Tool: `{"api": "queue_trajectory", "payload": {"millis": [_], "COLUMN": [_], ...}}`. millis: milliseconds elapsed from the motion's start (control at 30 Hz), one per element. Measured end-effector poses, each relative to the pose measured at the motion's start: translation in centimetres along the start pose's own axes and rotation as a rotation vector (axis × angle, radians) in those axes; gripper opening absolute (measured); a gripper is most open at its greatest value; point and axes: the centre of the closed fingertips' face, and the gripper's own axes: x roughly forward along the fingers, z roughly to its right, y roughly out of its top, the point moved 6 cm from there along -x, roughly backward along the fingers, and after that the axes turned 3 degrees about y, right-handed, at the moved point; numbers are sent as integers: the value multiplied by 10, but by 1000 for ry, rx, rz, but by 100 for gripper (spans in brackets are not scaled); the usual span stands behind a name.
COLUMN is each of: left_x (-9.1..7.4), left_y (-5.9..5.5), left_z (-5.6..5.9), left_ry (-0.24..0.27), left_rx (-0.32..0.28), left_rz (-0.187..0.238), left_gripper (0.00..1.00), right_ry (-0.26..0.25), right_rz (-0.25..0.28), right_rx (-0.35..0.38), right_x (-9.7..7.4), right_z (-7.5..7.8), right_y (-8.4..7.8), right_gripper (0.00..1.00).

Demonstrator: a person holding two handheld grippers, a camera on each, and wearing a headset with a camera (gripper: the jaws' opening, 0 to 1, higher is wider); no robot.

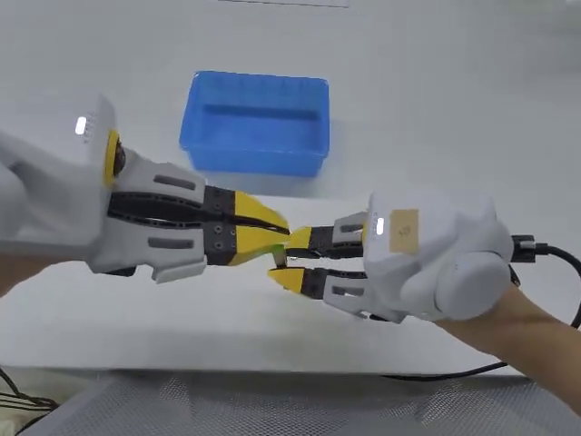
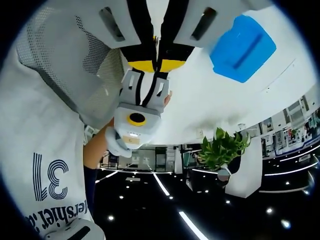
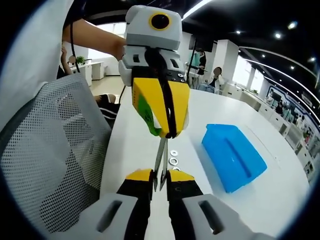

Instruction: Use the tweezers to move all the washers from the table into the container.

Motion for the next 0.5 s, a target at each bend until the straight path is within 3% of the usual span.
{"api": "queue_trajectory", "payload": {"millis": [267, 400, 500], "left_x": [6, 11, 13], "left_y": [4, 4, 3], "left_z": [-10, -14, -16], "left_ry": [-3, -2, 1], "left_rx": [11, 14, 17], "left_rz": [-7, -8, -13], "left_gripper": [5, 5, 5], "right_ry": [-52, -82, -82], "right_rz": [7, 10, 5], "right_rx": [21, 32, 43], "right_x": [-3, -4, -3], "right_z": [10, 18, 22], "right_y": [-2, -6, -9], "right_gripper": [13, 19, 19]}}
